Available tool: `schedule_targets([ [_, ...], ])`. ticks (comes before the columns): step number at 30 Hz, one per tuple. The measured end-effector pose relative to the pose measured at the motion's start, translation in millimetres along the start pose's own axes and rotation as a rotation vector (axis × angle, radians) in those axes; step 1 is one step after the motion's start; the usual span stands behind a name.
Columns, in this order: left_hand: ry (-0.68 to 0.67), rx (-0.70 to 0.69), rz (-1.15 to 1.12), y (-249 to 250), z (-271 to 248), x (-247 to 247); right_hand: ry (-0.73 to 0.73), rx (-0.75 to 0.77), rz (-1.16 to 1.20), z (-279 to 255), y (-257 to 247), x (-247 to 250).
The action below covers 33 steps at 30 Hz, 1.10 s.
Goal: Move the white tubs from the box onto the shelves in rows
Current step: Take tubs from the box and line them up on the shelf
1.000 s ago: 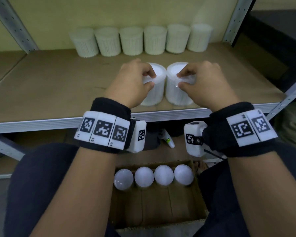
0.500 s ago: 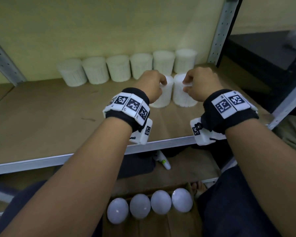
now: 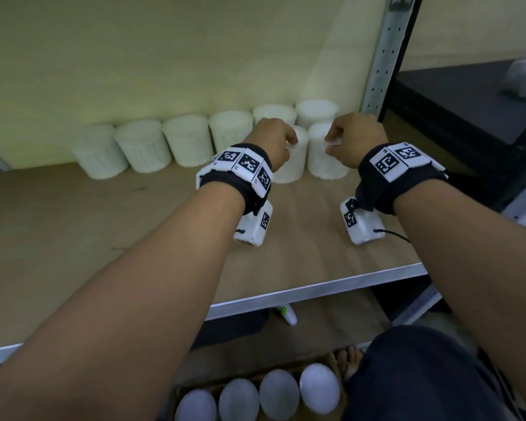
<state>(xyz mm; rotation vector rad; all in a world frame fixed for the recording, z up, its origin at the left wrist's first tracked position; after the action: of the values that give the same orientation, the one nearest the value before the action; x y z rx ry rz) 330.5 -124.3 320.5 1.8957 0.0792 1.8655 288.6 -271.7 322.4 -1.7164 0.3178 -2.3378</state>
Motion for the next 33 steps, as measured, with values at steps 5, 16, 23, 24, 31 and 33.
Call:
schedule_targets([
  [5, 0.007, -0.008, -0.002, 1, 10, -2, 0.027, 0.016, 0.014, 11, 10, -5],
  [16, -0.119, 0.029, 0.021, -1, -7, 8, -0.129, 0.035, -0.027, -6, 2, -4],
  [23, -0.122, 0.002, -0.098, -3, -69, 3, -0.031, 0.062, 0.051, -78, -15, 19],
  [24, -0.129, 0.006, -0.113, -5, -82, -1, -0.034, 0.067, 0.046, -89, -19, 20],
  [31, -0.106, -0.02, -0.159, -20, -168, -20, -0.074, 0.019, 0.092, -174, -39, 4],
  [33, -0.097, -0.036, -0.175, -25, -190, -25, -0.069, 0.03, 0.104, -196, -43, -5],
])
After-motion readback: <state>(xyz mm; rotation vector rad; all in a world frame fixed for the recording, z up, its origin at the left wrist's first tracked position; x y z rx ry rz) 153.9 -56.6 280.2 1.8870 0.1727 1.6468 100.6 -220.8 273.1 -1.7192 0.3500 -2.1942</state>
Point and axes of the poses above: each hand's wrist, its own z-axis towards the middle knuckle, its own x-axis out of the back of the hand, y = z × x, the point moved 5 cm from there along z, towards the middle knuckle, and after that the axes turned 15 degrees about x, right-handed, at the moved point
